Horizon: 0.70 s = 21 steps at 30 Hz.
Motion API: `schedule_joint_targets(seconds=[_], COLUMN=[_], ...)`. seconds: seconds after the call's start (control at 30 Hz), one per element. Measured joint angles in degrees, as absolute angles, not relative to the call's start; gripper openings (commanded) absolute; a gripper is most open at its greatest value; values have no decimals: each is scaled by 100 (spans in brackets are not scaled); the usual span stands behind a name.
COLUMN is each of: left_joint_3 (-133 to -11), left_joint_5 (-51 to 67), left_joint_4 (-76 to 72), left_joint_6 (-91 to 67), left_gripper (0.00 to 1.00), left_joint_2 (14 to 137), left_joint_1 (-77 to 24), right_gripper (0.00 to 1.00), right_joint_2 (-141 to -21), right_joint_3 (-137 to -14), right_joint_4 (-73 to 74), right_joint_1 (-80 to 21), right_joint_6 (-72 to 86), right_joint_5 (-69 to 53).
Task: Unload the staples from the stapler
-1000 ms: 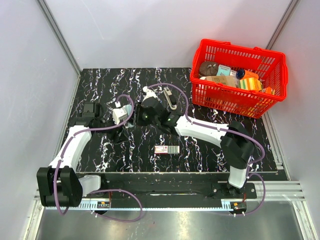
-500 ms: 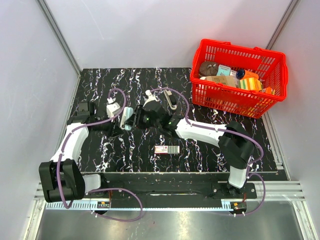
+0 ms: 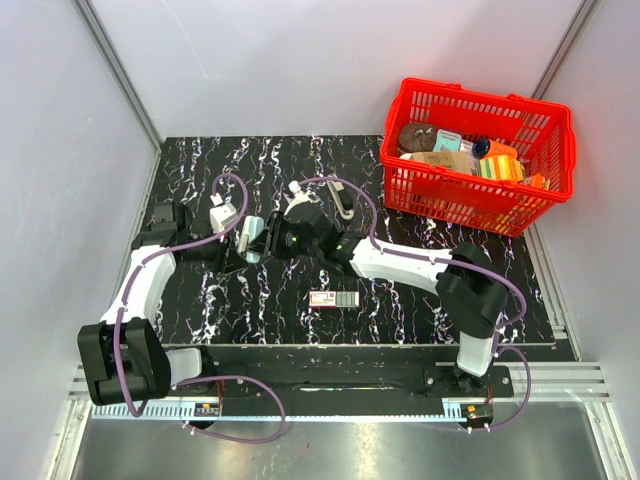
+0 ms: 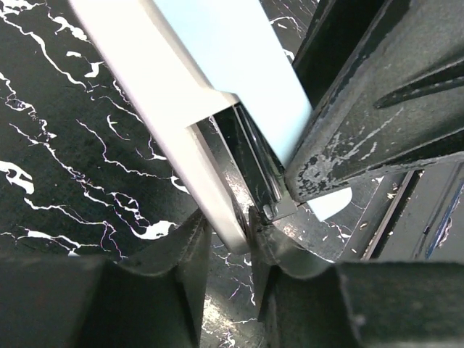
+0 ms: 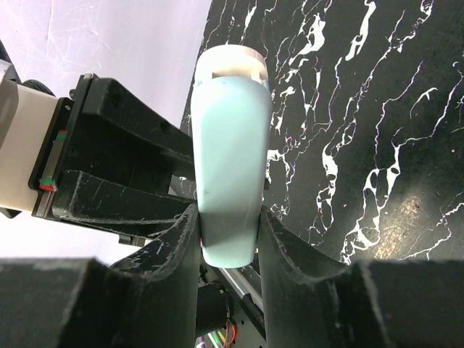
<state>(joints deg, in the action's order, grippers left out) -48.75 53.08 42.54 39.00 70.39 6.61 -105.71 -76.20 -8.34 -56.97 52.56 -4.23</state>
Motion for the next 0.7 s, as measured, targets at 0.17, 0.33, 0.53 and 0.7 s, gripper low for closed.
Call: schedule_joint_targets(seconds=[0.17,0.33,0.53,0.7], left_joint_3=[-4877,-4880,-4915,-4923], left_joint_5=[5330,5354,5264,5120], left_joint_4=[4289,4351,4318,4235], left_joint_6=[3957,4047,4058,4187], left_gripper=[30,23,1,0], left_joint_2=[7041,7063,7100,7100], left_joint_1=[683,683,738,755], right_gripper=[0,0,0,0], right_joint_2=[-10571,-10582,-10617,-10669], right_joint_3=[-7620,-7620,-7620,-7620], right_joint_4=[-832,-832,-825,-832], right_joint_1=[-5717,-5719,-5719,-5736], right_joint_6=[5260,5275,5369,5387], right_joint_5=[-429,-440,-622,-810])
